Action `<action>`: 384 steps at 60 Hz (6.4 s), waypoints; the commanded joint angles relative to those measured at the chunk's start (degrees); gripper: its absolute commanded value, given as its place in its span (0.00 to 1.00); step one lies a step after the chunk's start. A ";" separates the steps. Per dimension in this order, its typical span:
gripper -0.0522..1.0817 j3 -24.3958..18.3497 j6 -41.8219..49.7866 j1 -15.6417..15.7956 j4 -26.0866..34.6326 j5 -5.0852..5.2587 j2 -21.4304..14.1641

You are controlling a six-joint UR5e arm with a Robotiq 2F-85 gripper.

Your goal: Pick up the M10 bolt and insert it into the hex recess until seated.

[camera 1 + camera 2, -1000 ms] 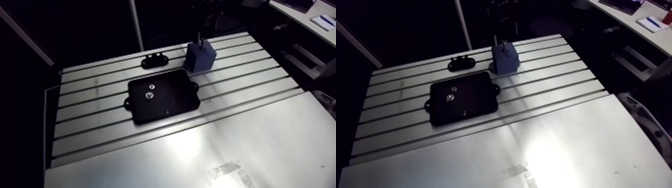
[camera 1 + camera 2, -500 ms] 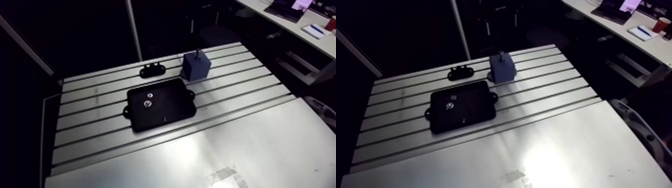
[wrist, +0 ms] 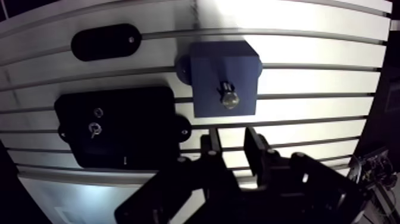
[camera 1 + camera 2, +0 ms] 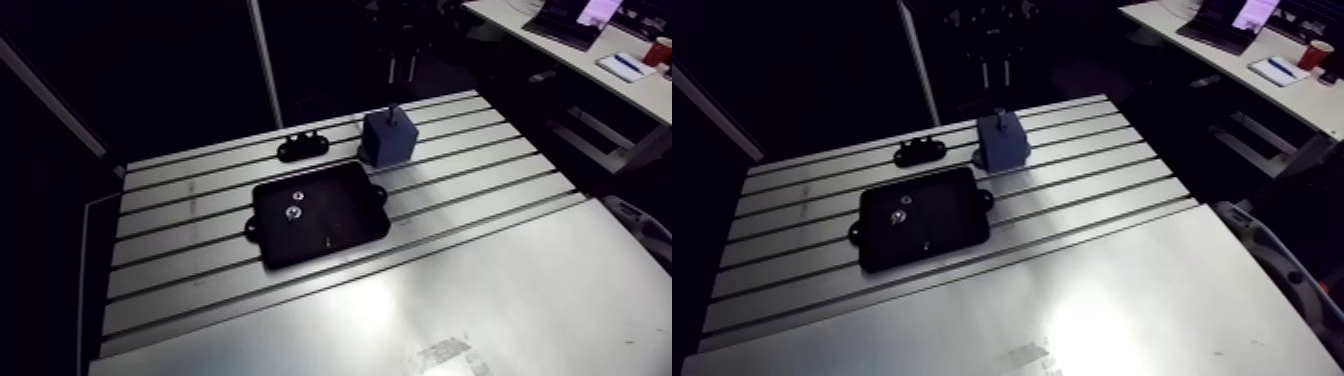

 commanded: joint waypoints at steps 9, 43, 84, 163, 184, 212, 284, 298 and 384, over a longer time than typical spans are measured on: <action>0.99 2.12 -2.45 -0.16 -4.69 0.61 0.55; 0.99 2.90 -3.96 -0.77 -4.96 0.27 1.11; 0.99 3.27 -3.97 -0.79 -6.46 0.27 2.27; 0.99 4.13 -5.20 -0.70 -6.64 0.26 2.27; 0.99 4.23 -5.61 -0.78 -6.65 0.26 2.26; 0.99 4.59 -5.89 -0.77 -6.64 0.18 2.18; 0.99 4.69 -5.91 -0.52 -7.25 0.18 2.18; 0.99 4.75 -5.91 -0.63 -7.61 0.17 2.18; 0.99 5.57 -6.00 -0.61 -9.63 0.24 3.06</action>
